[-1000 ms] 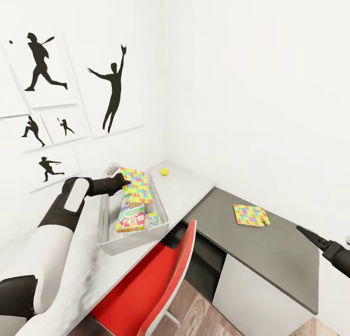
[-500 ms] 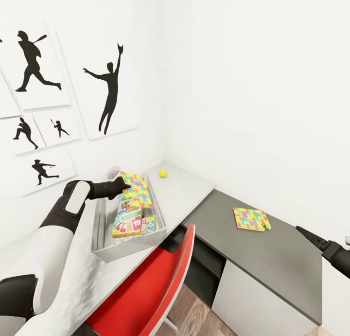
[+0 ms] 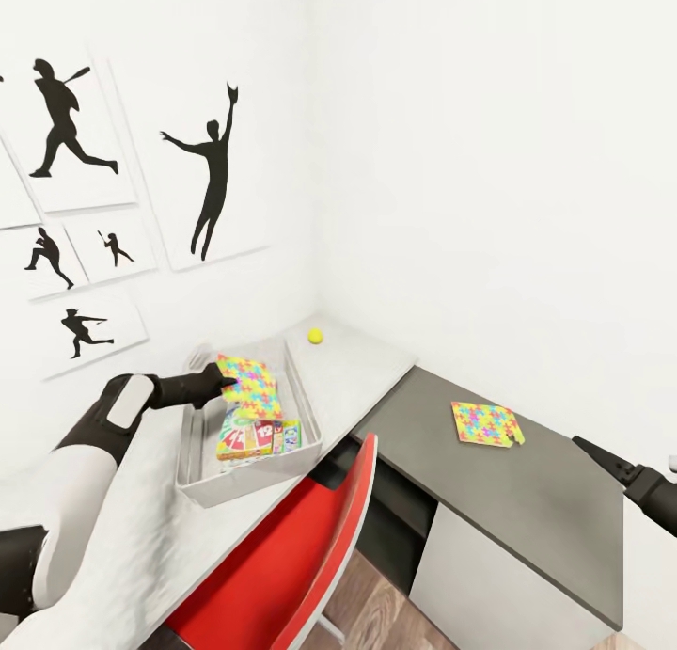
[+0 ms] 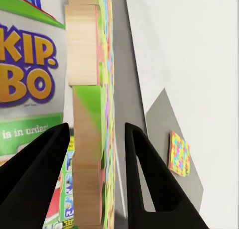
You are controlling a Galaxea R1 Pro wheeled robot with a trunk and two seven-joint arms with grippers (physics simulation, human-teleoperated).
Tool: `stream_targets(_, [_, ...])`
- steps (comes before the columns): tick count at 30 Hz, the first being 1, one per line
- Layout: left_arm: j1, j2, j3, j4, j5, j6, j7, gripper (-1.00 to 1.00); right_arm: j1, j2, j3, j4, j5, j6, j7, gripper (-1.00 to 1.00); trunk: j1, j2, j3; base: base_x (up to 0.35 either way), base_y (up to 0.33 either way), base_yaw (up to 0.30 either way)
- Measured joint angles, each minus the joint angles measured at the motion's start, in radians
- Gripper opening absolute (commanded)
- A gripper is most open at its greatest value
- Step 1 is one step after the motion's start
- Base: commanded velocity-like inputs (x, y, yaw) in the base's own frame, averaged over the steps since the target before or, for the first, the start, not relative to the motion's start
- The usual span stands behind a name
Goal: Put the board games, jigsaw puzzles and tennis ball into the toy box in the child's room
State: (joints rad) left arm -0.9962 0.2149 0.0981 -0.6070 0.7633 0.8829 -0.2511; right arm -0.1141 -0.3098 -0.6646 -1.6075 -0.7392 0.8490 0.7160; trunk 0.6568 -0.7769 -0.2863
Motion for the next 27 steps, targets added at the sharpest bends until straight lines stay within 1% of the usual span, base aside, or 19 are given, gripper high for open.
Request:
stream_targets(5, [0.0, 0.005, -0.003, 0.004, -0.002, -0.004, -0.015, -1.0, 0.0, 0.001, 0.0, 0.0, 0.001, -0.001, 0.01, 1.0, 0.0, 0.0, -0.005, 0.0, 0.0, 0.0])
stream_targets(12, [0.0, 0.006, -0.006, 0.017, -0.003, -0.032, -0.026, -1.0, 0.0, 0.0, 0.0, 0.0, 0.001, -0.001, 0.012, 1.0, 0.0, 0.0, -0.016, 0.0, 0.0, 0.0])
stream_targets(15, [0.0, 0.006, -0.007, 0.022, -0.004, -0.034, -0.064, -1.0, 0.0, 0.0, 0.0, 0.0, 0.001, -0.001, 0.012, 1.0, 0.0, 0.0, -0.021, 0.0, 0.0, 0.0])
stream_targets(18, [0.0, 0.006, -0.009, 0.022, -0.006, -0.035, -0.079, -1.0, 0.0, 0.0, 0.0, 0.0, 0.001, -0.001, 0.013, 1.0, 0.0, 0.0, -0.026, 0.0, 0.0, 0.0])
stream_targets(24, [0.0, 0.007, -0.01, 0.022, -0.01, -0.036, -0.083, -1.0, 0.0, -0.001, 0.0, 0.0, 0.001, 0.0, 0.013, 1.0, 0.0, 0.0, -0.036, 0.0, 0.0, 0.0])
stream_targets(27, [0.0, 0.016, -0.01, 0.022, -0.021, -0.038, -0.083, -1.0, 0.0, 0.001, -0.001, 0.0, 0.001, -0.001, 0.013, 1.0, 0.0, 0.0, -0.039, 0.0, 0.0, 0.0])
